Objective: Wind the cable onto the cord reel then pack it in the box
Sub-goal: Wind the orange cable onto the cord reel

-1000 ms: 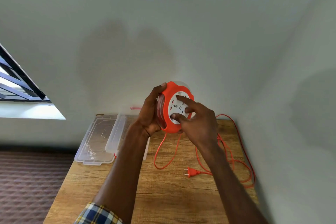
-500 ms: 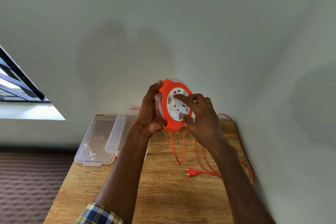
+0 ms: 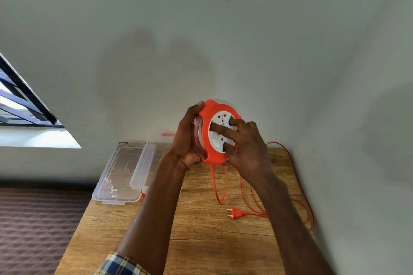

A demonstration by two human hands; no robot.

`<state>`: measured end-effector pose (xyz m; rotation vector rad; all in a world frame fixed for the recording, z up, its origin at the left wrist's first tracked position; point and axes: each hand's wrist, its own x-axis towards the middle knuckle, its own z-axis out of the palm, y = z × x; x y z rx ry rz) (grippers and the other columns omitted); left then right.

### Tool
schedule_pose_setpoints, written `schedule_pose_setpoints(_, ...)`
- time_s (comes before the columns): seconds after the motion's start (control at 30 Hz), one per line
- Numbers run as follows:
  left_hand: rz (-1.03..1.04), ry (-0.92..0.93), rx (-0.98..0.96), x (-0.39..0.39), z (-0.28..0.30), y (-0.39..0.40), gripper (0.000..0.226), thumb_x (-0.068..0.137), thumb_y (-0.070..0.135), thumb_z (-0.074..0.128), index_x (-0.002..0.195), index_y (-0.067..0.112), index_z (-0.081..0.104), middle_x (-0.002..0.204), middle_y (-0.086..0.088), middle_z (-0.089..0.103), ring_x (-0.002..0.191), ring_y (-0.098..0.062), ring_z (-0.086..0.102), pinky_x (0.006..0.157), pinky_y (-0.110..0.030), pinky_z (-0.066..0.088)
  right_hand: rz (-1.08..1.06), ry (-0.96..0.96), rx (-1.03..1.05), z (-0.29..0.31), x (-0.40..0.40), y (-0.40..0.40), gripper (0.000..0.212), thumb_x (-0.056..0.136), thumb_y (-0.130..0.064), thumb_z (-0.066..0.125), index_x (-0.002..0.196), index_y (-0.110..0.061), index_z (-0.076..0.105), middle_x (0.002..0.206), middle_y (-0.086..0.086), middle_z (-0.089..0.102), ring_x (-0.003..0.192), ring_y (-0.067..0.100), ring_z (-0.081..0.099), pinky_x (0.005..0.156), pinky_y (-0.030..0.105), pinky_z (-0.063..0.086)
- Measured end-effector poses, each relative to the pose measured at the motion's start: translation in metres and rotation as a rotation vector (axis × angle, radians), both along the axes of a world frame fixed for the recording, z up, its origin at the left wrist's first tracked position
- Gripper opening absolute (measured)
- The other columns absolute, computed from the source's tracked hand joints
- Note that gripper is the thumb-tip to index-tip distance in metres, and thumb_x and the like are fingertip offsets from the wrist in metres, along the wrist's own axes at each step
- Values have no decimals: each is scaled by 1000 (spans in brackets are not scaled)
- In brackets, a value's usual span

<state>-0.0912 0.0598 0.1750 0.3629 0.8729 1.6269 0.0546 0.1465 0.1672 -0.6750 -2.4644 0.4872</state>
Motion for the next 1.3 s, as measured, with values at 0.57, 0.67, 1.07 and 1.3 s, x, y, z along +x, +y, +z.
schedule_pose_setpoints(0.57,-13,-19,28,5,9,2,70,100,63,47,145,11,61,131,-18,68,113,-36,68,94,-49,58,-103,177,-29,9,9,-2,44,93,-42,70,135,-42,57,124,-9,64,112,13,56,77,32,55)
schedule_pose_setpoints(0.67,4,-23,19,2,6,1,75,100,65,45,153,12,53,135,-18,65,114,-36,67,95,-51,58,35,60,-62,9,12,7,53,94,-24,69,140,-47,54,144,-9,54,125,15,45,88,34,53)
schedule_pose_setpoints(1.07,3,27,-23,10,6,3,63,103,59,45,138,10,66,123,-19,73,104,-33,74,84,-45,63,-28,-152,-1,8,7,-2,59,93,-22,66,145,-47,49,147,-4,54,128,23,49,90,39,53)
schedule_pose_setpoints(1.3,-9,34,-25,12,5,7,67,102,60,49,143,9,63,129,-20,69,116,-36,67,100,-50,55,-318,172,-469,10,-4,-19,69,80,-57,74,143,-42,52,125,-5,72,103,15,70,81,37,62)
